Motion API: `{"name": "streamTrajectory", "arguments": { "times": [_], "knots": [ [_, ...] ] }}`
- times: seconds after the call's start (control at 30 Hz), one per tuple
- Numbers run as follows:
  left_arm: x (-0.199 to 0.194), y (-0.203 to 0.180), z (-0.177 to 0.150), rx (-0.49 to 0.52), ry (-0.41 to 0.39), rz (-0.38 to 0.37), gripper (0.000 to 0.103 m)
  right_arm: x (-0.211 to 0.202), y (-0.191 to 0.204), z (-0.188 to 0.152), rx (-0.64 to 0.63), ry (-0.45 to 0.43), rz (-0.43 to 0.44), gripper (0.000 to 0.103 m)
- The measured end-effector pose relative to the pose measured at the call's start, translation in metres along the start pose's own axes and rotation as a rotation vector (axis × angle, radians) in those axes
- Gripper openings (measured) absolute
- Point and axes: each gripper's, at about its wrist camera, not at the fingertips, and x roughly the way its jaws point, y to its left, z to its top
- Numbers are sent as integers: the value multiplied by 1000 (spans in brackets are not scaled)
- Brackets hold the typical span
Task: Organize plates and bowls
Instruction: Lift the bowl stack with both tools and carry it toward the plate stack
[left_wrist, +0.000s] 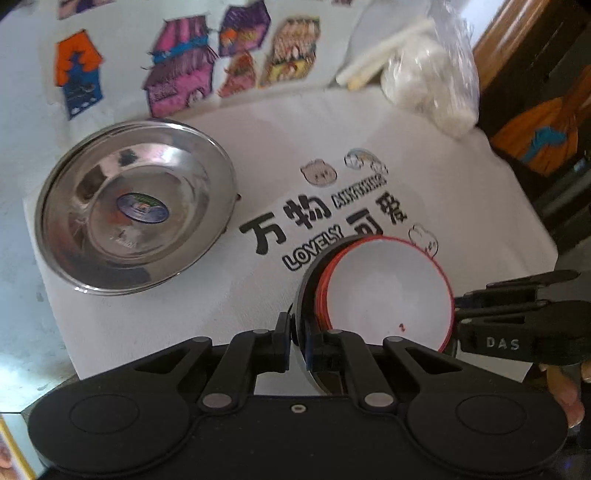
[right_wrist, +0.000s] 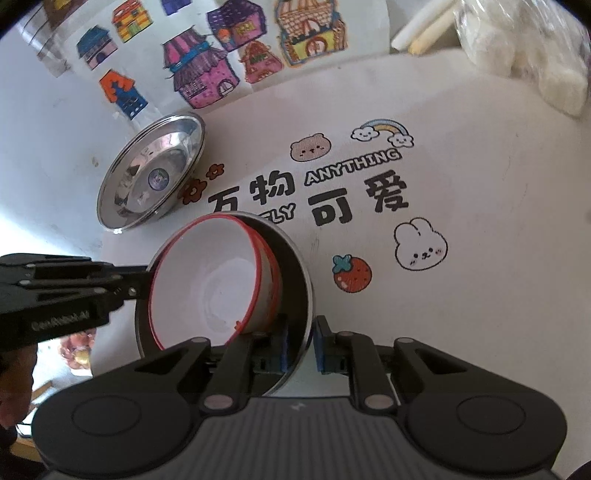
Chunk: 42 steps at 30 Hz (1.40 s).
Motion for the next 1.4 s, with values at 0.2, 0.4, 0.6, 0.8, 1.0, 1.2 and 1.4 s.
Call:
{"name": "streamTrajectory", "arguments": {
  "times": [0.2, 0.4, 0.6, 0.8, 1.0, 1.2, 1.4],
  "knots": [
    [7, 0, -2, -15, 9, 4, 8, 0, -3, -3, 33, -12, 8, 15],
    [5, 5, -1, -72, 2, -10, 7, -1, -6, -6, 81, -35, 15, 13],
    [4, 5, -1, -101, 0, -4, 7, -2, -8, -5, 101, -38, 22, 13],
    [3, 6, -1, -115, 6, 0, 7, -2, -8, -4, 114, -35, 27, 12],
    [2, 9, -3, -130, 11, -4, 6, -2, -5, -3, 113, -33, 20, 12],
    [-1, 15, -4, -146, 8, -4, 6, -1, 0, -2, 107, -28, 22, 12],
    [-8, 23, -5, -162, -9, -3, 6, -1, 10, 1, 90, -30, 24, 12]
  ]
}}
